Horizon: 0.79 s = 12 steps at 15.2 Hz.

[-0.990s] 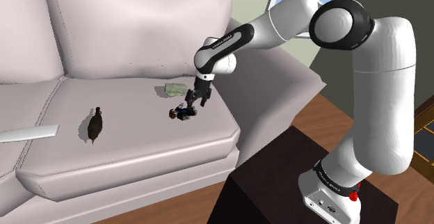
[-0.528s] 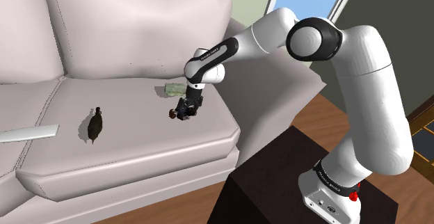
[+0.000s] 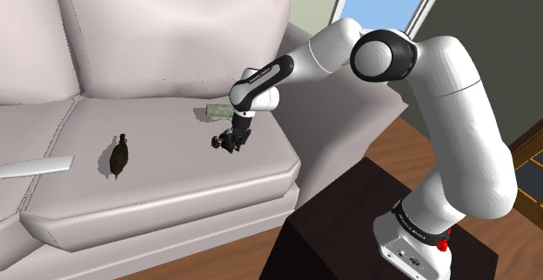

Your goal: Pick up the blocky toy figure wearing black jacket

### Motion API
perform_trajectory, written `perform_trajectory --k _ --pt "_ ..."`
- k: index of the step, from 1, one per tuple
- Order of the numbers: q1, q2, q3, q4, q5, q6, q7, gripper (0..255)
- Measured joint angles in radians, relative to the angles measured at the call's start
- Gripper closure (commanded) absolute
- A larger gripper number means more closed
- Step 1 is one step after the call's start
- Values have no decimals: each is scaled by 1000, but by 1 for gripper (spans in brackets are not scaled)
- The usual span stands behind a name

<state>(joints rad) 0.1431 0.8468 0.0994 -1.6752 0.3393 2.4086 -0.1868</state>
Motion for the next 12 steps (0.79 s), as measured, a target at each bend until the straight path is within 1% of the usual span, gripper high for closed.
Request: perform_trajectory --k 8,12 --pt "0 1 0 1 0 1 0 255" --pt "1 -30 -1 -12 -2 -17 8 255"
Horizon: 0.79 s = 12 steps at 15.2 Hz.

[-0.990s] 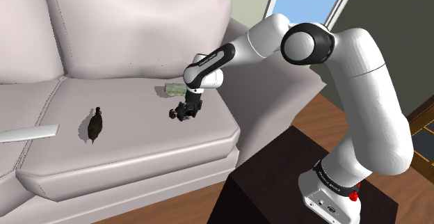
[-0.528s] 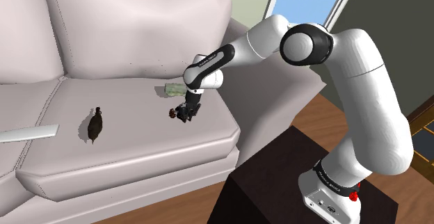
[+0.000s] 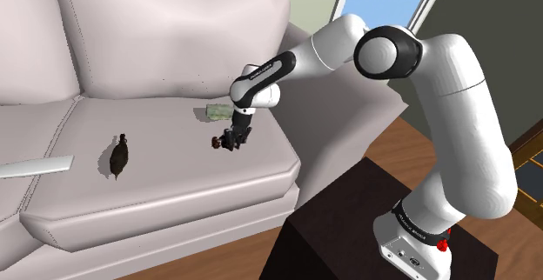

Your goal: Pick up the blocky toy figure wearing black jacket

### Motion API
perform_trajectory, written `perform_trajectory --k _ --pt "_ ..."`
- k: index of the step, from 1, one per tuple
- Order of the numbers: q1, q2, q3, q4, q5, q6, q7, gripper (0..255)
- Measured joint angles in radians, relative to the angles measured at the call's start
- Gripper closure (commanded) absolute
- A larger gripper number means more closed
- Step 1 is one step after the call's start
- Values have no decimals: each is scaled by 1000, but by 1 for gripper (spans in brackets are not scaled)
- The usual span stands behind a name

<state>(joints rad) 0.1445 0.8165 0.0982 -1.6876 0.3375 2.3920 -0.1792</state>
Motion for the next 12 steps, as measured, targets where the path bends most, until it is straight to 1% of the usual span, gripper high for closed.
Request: perform_trajectory --k 12 --pt "-1 -128 -6 -40 -10 -85 29 255"
